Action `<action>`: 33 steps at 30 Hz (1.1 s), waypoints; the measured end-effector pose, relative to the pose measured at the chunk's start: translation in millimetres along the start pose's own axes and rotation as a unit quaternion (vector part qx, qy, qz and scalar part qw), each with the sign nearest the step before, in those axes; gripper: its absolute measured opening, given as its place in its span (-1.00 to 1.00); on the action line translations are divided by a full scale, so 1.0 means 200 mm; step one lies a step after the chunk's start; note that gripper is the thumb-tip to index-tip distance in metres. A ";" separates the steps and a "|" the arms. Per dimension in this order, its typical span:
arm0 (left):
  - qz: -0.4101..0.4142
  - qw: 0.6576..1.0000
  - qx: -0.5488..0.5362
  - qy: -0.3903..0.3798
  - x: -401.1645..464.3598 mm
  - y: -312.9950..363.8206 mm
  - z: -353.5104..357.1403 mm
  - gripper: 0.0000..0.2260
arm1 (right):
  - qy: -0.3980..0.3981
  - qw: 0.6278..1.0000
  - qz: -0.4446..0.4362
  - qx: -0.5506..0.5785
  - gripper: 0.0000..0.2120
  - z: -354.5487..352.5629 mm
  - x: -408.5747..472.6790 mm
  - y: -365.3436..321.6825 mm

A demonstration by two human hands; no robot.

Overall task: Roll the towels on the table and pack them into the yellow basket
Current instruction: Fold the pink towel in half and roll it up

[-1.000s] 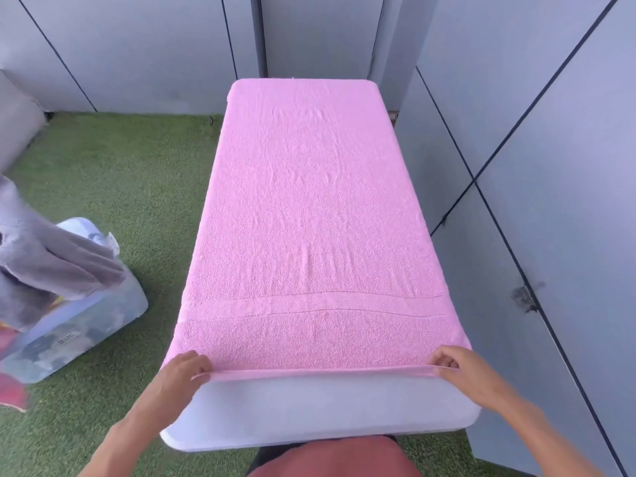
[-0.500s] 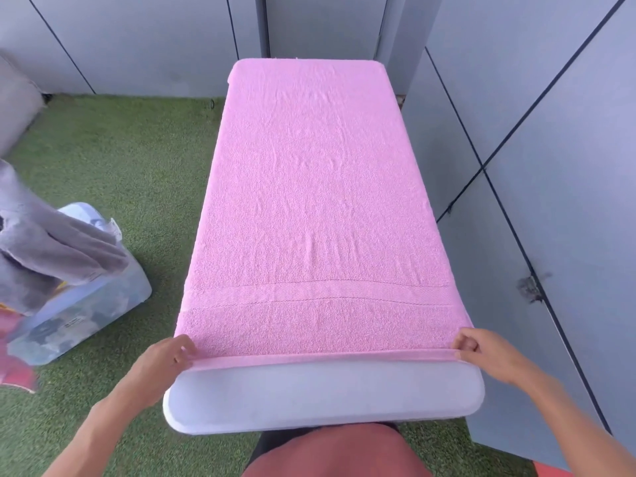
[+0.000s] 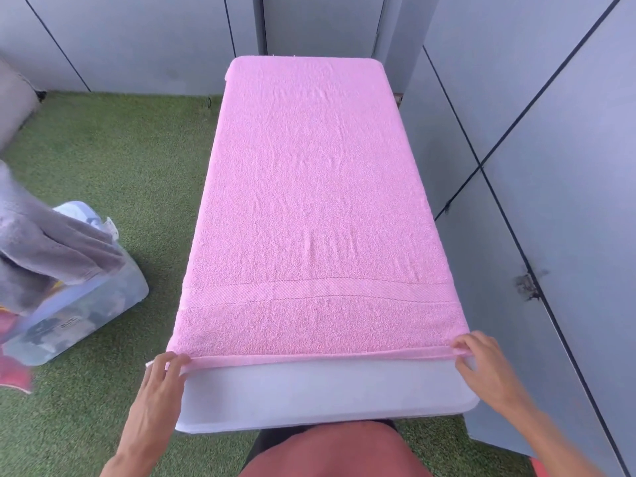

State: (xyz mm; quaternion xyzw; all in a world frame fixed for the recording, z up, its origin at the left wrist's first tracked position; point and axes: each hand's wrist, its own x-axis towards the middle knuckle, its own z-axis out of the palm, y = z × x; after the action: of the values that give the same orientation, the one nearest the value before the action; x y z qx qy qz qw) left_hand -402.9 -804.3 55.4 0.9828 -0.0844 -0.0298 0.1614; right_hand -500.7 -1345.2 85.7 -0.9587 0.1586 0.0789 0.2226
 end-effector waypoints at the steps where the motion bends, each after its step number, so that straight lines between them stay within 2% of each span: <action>1: 0.002 1.000 -0.007 0.003 0.00 -0.01 0.01 -0.59 | 0.000 1.000 -0.007 -0.016 -0.69 0.00 0.00 0.01; 4: 0.033 0.999 -0.013 0.015 0.01 -0.03 0.01 -0.52 | 0.003 0.999 -0.016 -0.041 -0.69 0.00 0.00 0.04; 9: 0.040 0.999 0.017 0.020 0.08 -0.03 0.02 -0.51 | 0.048 0.997 -0.027 -0.059 -0.81 0.05 0.04 0.06; 13: 0.047 0.999 0.012 0.022 0.09 -0.05 0.02 -0.64 | 0.069 0.994 -0.033 -0.075 -0.87 0.07 0.03 0.07; 16: 0.028 0.998 -0.027 -0.043 0.09 -0.08 -0.06 -0.78 | -0.021 0.997 -0.015 -0.068 -0.84 0.01 0.02 0.11; 19: -0.030 0.981 -0.078 -0.174 0.20 -0.10 -0.17 -0.82 | -0.154 0.987 0.003 -0.047 -0.76 -0.07 0.08 0.12; 22: -0.083 0.959 -0.107 -0.247 0.35 -0.12 -0.22 -0.82 | -0.200 0.978 0.061 0.015 -0.82 -0.15 0.18 0.07; 24: -0.114 0.957 -0.124 -0.237 0.40 -0.10 -0.23 -0.86 | -0.171 0.980 0.087 0.049 -0.87 -0.16 0.22 0.05; 27: -0.149 0.960 -0.125 -0.202 0.41 -0.09 -0.22 -0.86 | -0.094 0.987 0.114 0.060 -0.82 -0.13 0.22 0.01; 31: -0.059 0.995 -0.067 -0.049 0.27 -0.04 -0.15 -0.85 | 0.035 0.992 0.060 -0.108 -0.86 -0.05 0.11 -0.01; 33: -0.016 0.999 -0.028 -0.010 0.15 0.00 -0.08 -0.82 | 0.057 0.996 0.036 -0.062 -0.84 0.02 0.04 -0.01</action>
State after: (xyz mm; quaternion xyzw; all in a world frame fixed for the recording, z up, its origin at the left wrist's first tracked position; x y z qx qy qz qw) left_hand -372.2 -805.3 69.7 0.9788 -0.0696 -0.0448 0.1875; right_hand -492.1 -1342.8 80.7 -0.9673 0.2000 0.0419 0.1503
